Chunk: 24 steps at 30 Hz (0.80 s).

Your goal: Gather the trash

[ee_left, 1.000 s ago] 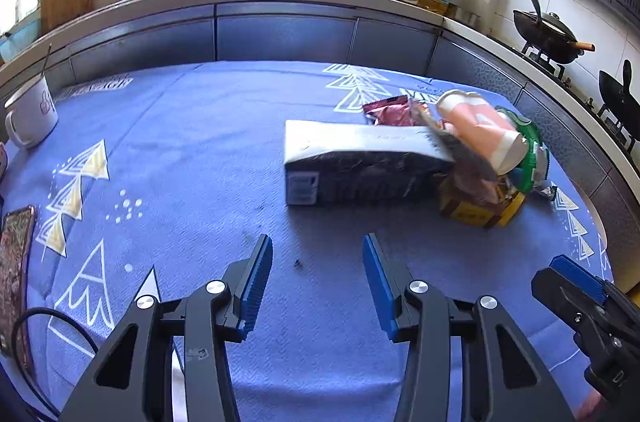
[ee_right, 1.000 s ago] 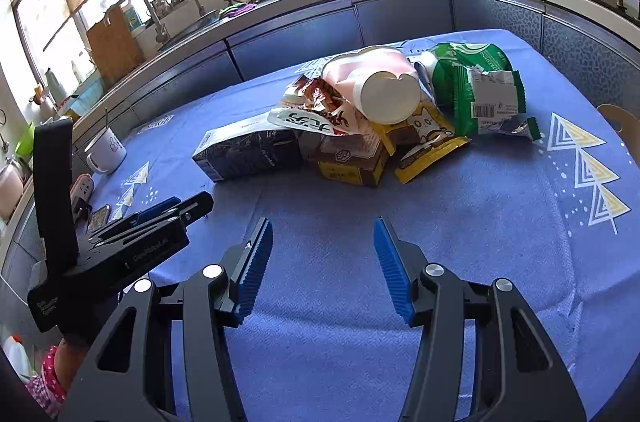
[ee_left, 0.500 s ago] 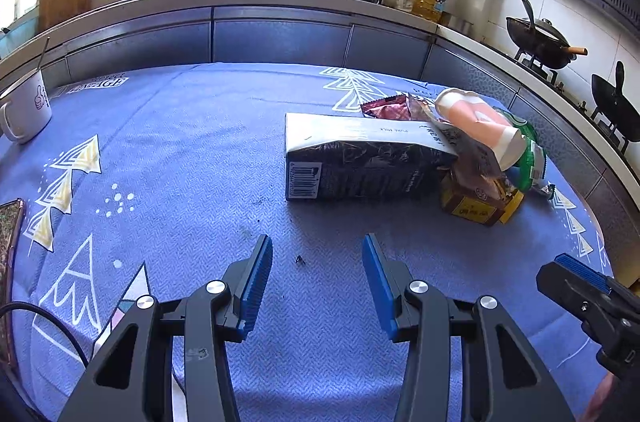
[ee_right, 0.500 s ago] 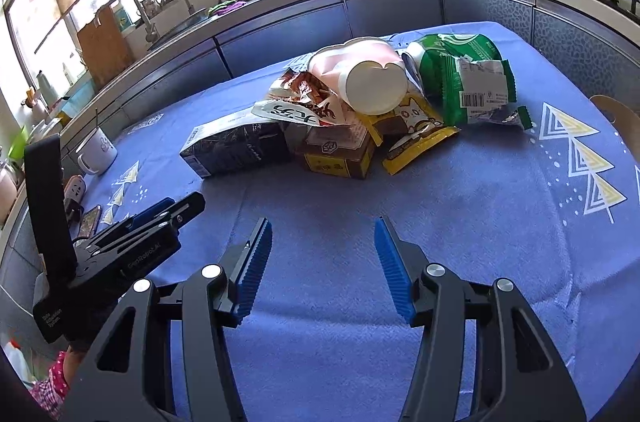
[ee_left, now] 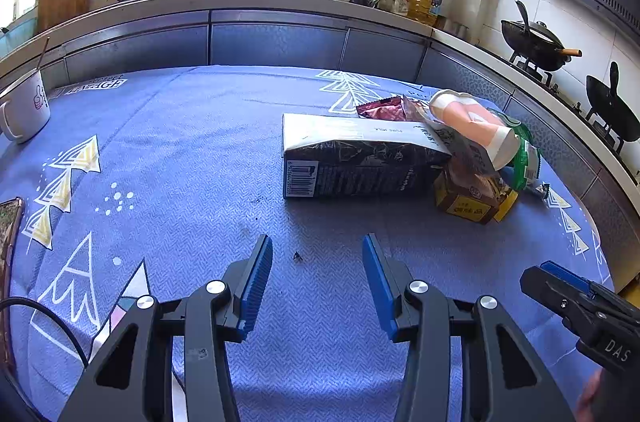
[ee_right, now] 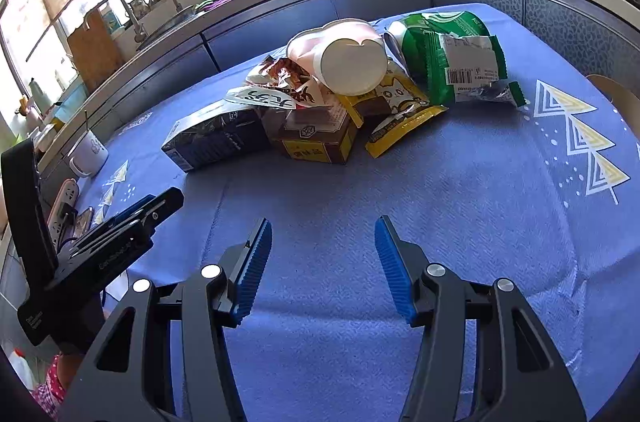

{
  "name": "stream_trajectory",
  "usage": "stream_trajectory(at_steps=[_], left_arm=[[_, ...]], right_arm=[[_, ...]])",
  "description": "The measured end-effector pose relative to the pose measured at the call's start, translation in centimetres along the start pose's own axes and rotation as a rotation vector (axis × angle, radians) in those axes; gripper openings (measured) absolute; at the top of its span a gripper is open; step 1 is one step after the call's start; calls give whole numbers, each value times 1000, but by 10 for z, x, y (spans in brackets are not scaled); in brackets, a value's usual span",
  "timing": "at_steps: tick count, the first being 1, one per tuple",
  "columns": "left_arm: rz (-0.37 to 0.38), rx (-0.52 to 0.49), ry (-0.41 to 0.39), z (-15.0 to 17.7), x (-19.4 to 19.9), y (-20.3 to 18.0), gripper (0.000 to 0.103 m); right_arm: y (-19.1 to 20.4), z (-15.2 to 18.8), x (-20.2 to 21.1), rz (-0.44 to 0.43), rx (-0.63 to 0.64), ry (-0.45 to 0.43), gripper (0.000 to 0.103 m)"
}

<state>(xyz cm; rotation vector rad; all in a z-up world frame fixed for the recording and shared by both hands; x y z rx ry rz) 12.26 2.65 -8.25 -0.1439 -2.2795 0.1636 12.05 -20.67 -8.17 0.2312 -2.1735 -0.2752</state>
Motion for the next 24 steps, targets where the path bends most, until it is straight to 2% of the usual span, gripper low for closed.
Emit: stream_trajectory(at_steps=[14, 24], left_arm=[[2, 4, 17, 0, -4, -1, 47], [3, 3, 19, 1, -5, -1, 47]], right_arm=[[-11, -2, -6, 2, -37, 1, 55], [-28, -12, 4, 27, -75, -44, 55]])
Point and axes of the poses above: each gripper's, at about its wrist camera, not at the fingertips, and x roughly against the way its jaws point, y to its left, z to its underside, the point moved 1 cm from there along -x, roughly the way its jaws point, and after that the axes turned 7 degrees about y, right-handed, at the moved point
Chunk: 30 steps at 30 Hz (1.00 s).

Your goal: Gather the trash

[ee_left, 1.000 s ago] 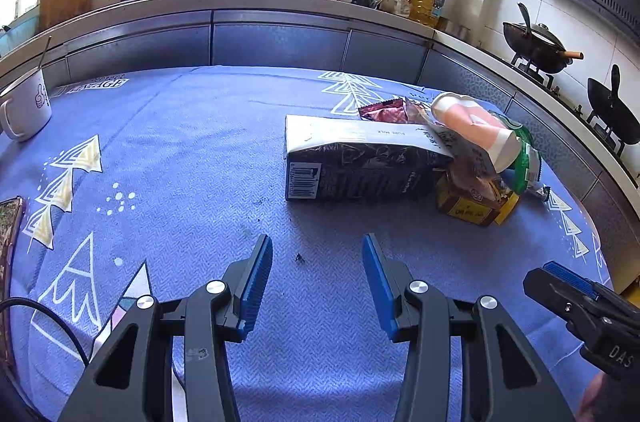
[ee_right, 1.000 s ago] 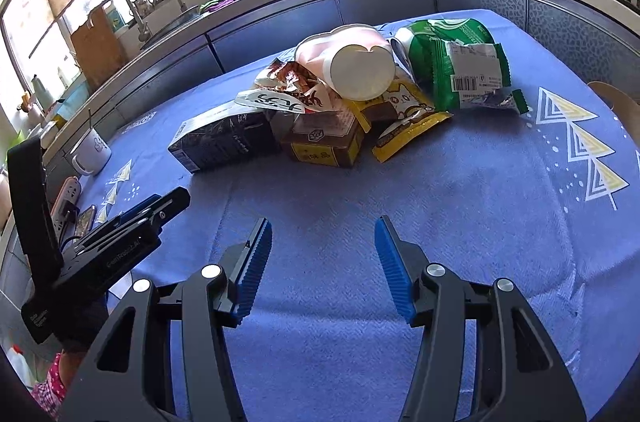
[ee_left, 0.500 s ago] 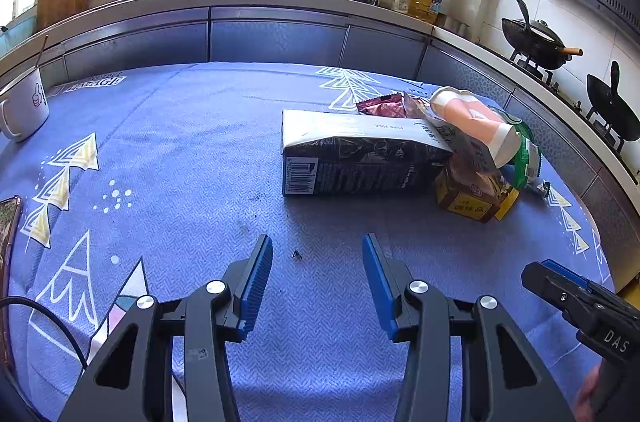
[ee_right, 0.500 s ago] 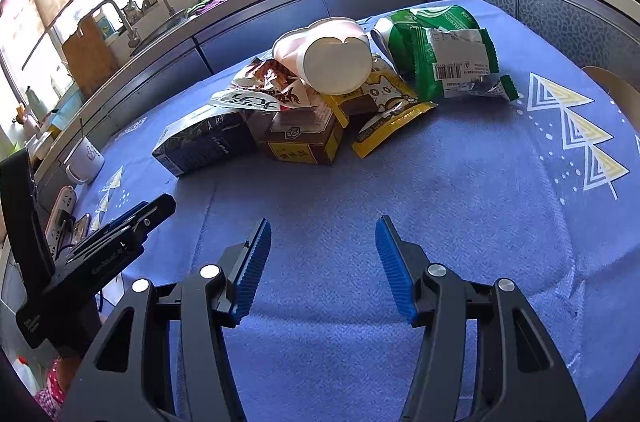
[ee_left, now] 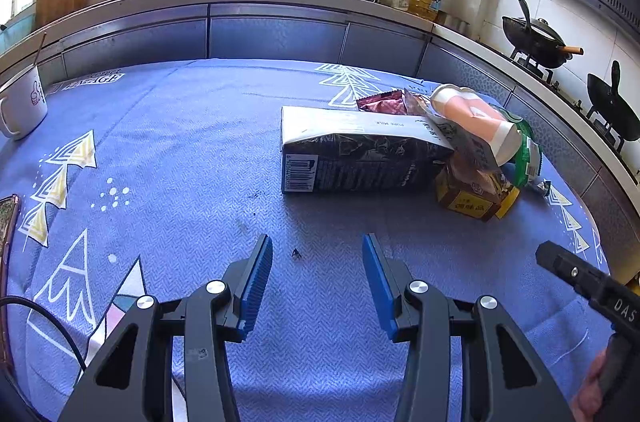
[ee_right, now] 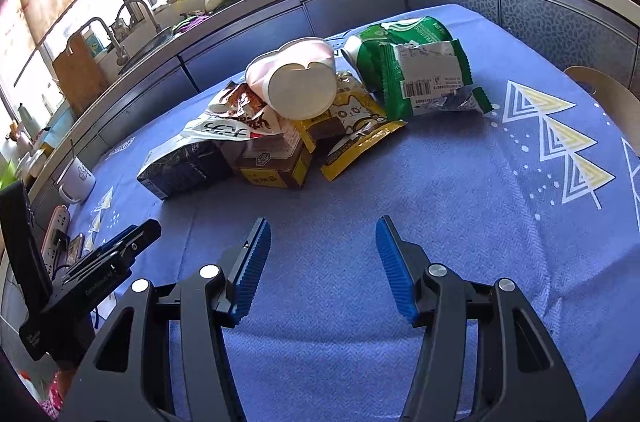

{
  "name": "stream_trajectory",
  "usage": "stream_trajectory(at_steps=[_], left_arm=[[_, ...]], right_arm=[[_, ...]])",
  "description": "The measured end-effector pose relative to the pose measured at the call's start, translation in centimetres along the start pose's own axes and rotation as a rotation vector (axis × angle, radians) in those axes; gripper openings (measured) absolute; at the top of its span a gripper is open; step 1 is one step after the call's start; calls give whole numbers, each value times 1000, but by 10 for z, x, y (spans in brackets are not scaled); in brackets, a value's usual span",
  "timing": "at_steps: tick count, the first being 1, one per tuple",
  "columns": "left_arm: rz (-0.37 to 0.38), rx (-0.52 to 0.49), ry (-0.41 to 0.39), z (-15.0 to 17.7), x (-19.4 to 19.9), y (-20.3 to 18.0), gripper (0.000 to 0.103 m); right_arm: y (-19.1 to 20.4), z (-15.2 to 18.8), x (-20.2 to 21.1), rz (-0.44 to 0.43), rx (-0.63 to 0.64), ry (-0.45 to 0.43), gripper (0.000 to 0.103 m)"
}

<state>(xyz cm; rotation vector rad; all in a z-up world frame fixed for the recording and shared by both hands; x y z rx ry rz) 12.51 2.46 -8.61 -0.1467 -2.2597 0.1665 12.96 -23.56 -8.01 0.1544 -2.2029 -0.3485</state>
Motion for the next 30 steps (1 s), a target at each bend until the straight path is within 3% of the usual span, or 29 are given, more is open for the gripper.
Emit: stream_trajectory(at_steps=[12, 16, 22, 27, 30], left_arm=[[11, -4, 1, 2, 1, -1, 47], [13, -10, -3, 3, 2, -2, 47], [17, -7, 2, 1, 1, -1, 47], [32, 16, 6, 1, 1, 4, 47], [40, 20, 8, 1, 1, 5, 47]], right_arm=[[-3, -9, 2, 8, 2, -12, 56], [1, -22, 6, 3, 32, -42, 61], [10, -54, 8, -4, 67, -106, 64], [13, -89, -10, -53, 51, -83, 65], [4, -111, -21, -130, -14, -59, 70]])
Point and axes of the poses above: each gripper's, at about its wrist camera, not at the fingertips, and x roughly against the way its jaws point, y to its left, z to its underside, the point moved 1 cm from there along -x, roughly the way its jaws point, and after that the axes turned 7 degrees about y, right-handed, at the moved point
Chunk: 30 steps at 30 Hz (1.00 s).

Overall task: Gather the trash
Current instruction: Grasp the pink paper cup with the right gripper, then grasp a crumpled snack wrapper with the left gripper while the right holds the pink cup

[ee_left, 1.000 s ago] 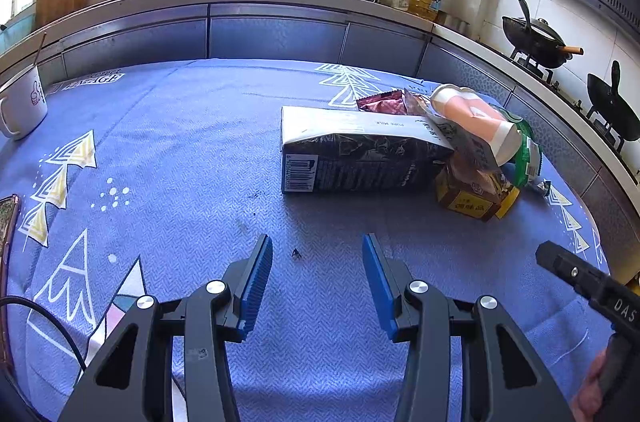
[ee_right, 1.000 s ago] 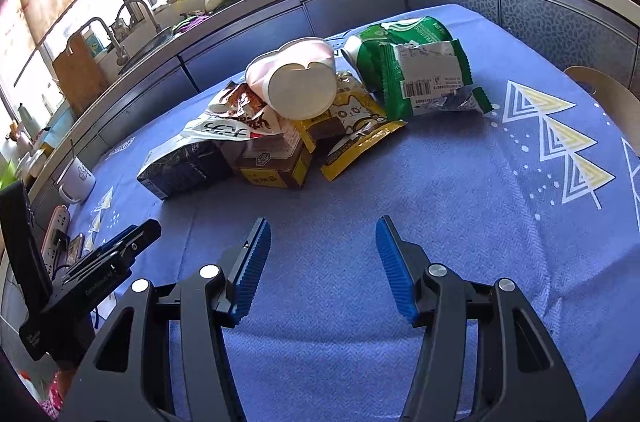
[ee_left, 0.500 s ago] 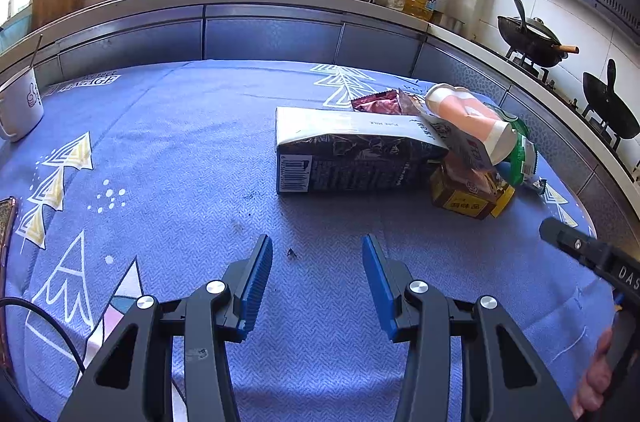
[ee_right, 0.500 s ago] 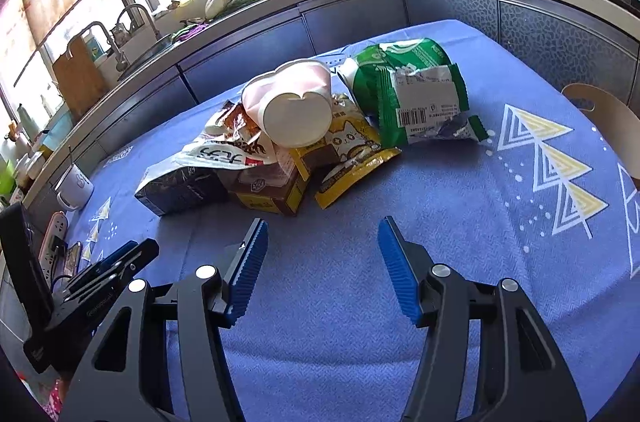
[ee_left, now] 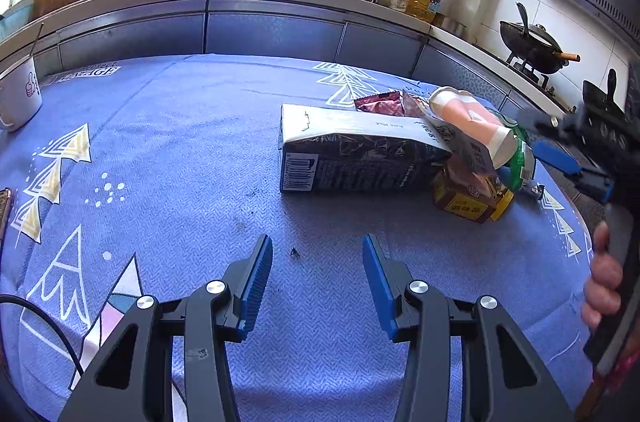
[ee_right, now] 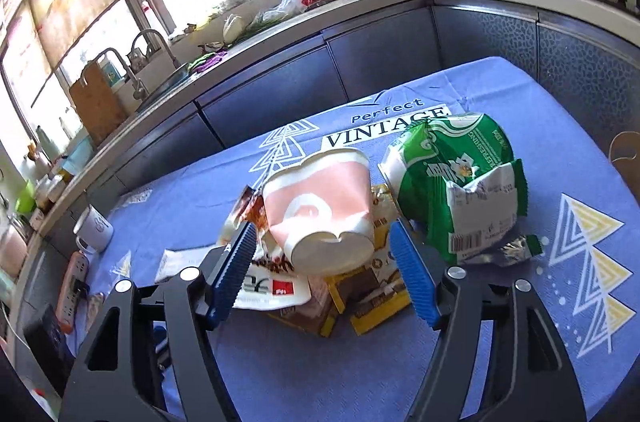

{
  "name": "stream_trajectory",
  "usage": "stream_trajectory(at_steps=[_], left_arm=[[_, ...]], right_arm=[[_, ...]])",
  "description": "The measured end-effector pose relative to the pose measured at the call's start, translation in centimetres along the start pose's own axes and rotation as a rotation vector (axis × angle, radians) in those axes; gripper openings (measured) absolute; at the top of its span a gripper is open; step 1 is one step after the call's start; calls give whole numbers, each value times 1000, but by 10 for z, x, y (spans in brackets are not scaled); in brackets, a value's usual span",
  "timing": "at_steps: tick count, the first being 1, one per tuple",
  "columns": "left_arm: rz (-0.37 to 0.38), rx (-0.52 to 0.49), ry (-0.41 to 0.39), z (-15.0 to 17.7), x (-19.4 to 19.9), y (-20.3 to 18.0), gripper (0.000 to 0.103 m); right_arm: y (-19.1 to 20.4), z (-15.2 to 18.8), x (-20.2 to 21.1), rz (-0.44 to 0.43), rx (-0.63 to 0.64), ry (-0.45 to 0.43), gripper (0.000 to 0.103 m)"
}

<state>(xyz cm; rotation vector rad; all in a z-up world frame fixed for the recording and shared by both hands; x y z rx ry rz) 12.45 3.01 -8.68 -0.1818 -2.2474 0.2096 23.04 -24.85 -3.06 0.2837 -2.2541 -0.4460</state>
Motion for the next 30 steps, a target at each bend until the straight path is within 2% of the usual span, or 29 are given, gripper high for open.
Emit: stream_trajectory(at_steps=[3, 6, 9, 11, 13, 16, 19, 25, 30], left_arm=[[5, 1, -3, 0, 1, 1, 47], [6, -6, -4, -1, 1, 0, 47], [2, -19, -6, -1, 1, -3, 47], [1, -25, -13, -1, 2, -4, 47], [1, -25, -16, -1, 2, -5, 47], [7, -20, -14, -1, 2, -4, 47], [14, -17, -10, -1, 1, -1, 47], [34, -35, -2, -1, 2, -3, 47], [90, -59, 51, -4, -1, -8, 47]], right_arm=[[-17, -19, -11, -86, -107, 34, 70], [-29, -33, -29, -96, -149, 102, 68], [-33, -37, -50, -141, -174, 192, 61], [-35, -31, -60, -151, -185, 237, 41], [-32, -22, -63, -193, -197, 261, 36], [-23, -10, -50, -213, -179, 247, 30], [-22, 5, -27, -230, -172, 207, 30], [-31, 33, 31, -141, -110, 74, 30], [-50, 60, 58, -103, -103, 53, 30]])
Point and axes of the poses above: each gripper's, at about its wrist camera, not at the fingertips, and x roughly against the way its jaws point, y to its left, z to its underside, the point moved 1 cm from there along -x, roughly the way its jaws point, and after that the axes turned 7 degrees about y, right-handed, at the moved point
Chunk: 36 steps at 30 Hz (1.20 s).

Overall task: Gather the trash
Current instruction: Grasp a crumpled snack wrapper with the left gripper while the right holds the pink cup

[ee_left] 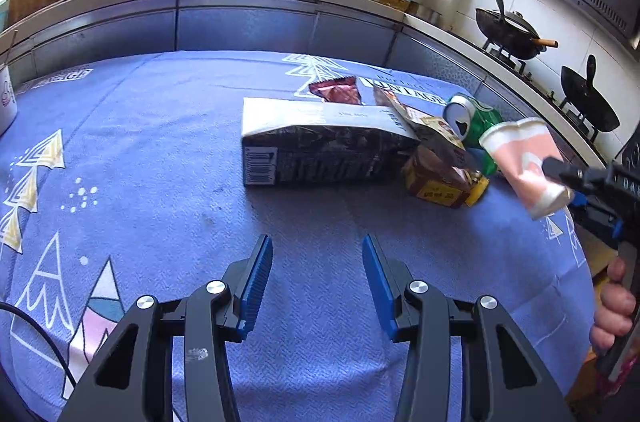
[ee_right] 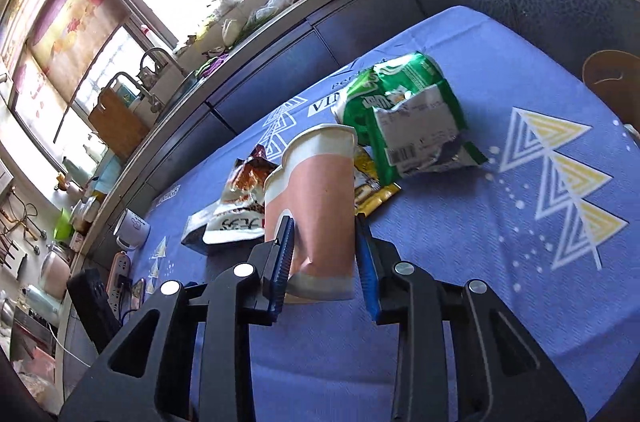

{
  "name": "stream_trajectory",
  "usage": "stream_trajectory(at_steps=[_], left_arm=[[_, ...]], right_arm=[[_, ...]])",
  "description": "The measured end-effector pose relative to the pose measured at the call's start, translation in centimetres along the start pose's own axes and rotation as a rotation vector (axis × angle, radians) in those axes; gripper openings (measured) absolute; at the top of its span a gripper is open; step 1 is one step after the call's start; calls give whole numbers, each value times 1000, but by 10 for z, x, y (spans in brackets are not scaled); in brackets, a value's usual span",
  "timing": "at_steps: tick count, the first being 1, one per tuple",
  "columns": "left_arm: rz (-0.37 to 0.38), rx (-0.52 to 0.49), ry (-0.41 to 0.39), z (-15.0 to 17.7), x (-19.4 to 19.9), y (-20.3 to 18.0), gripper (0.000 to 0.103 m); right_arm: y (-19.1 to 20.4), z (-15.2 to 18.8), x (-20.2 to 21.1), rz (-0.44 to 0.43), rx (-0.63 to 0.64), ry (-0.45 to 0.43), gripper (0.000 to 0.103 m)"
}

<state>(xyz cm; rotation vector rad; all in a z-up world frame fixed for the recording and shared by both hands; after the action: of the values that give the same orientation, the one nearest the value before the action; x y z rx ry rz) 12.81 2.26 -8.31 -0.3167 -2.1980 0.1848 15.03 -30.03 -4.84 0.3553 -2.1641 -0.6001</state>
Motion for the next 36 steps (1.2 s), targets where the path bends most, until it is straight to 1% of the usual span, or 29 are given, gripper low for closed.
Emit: stream_trajectory(at_steps=[2, 5, 7, 8, 9, 11, 12, 14, 18, 22, 23, 25, 26, 27, 28, 29, 31, 32, 35, 36], left_arm=[[38, 13, 12, -3, 2, -2, 47], [101, 32, 2, -17, 13, -10, 47], [124, 29, -7, -29, 18, -18, 47], [132, 24, -8, -37, 19, -22, 49], [132, 20, -10, -44, 19, -26, 65], [118, 19, -34, -57, 21, -33, 85], [119, 16, -48, -63, 21, -37, 85], [133, 11, -33, -74, 16, -44, 85], [170, 57, 81, -83, -8, -53, 68], [182, 91, 136, -78, -23, -61, 62], [182, 98, 148, -77, -26, -64, 58], [183, 113, 164, -76, -33, -67, 41], [183, 118, 171, -75, -34, -66, 17], [184, 122, 177, -75, -37, -66, 9], [187, 129, 168, -74, -35, -66, 8], [190, 129, 157, -73, -32, -66, 3], [177, 108, 131, -67, -21, -66, 2], [182, 96, 126, -63, -16, -65, 2], [212, 53, 140, -40, -1, -61, 2], [229, 33, 158, -29, 3, -58, 2]], right_arm=[[-8, 10, 4, 14, -4, 4, 30], [-20, 20, 5, 17, -31, 16, 30], [-25, 25, 2, 13, -48, 28, 30], [-28, 28, 1, 11, -54, 35, 30], [-30, 30, -1, 7, -58, 43, 30], [-31, 34, -4, 0, -62, 52, 30], [-32, 36, -4, -3, -63, 56, 30], [-36, 39, -6, -6, -67, 65, 30], [-48, 42, -4, -21, -96, 69, 30], [-55, 43, 0, -36, -111, 59, 30], [-57, 43, 0, -39, -113, 58, 30], [-56, 43, 1, -41, -111, 55, 30], [-54, 43, 1, -40, -109, 55, 30], [-55, 44, 0, -39, -108, 54, 30], [-55, 44, 1, -40, -107, 55, 30], [-55, 45, 2, -41, -107, 55, 30], [-56, 46, 3, -43, -106, 55, 30], [-56, 47, 3, -44, -105, 55, 30], [-56, 49, 6, -52, -105, 56, 30], [-56, 50, 6, -57, -106, 58, 30]])
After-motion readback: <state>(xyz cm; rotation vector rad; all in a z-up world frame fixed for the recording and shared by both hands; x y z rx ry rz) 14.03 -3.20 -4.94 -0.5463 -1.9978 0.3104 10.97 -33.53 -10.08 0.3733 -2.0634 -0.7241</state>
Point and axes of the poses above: each gripper's, at about its wrist camera, not at the fingertips, and x roughly against the way its jaws point, y to its left, z to its underside, the point moved 1 cm from there along -x, roughly the way its jaws point, and after that the axes turned 7 degrees about y, right-handed, at the moved point
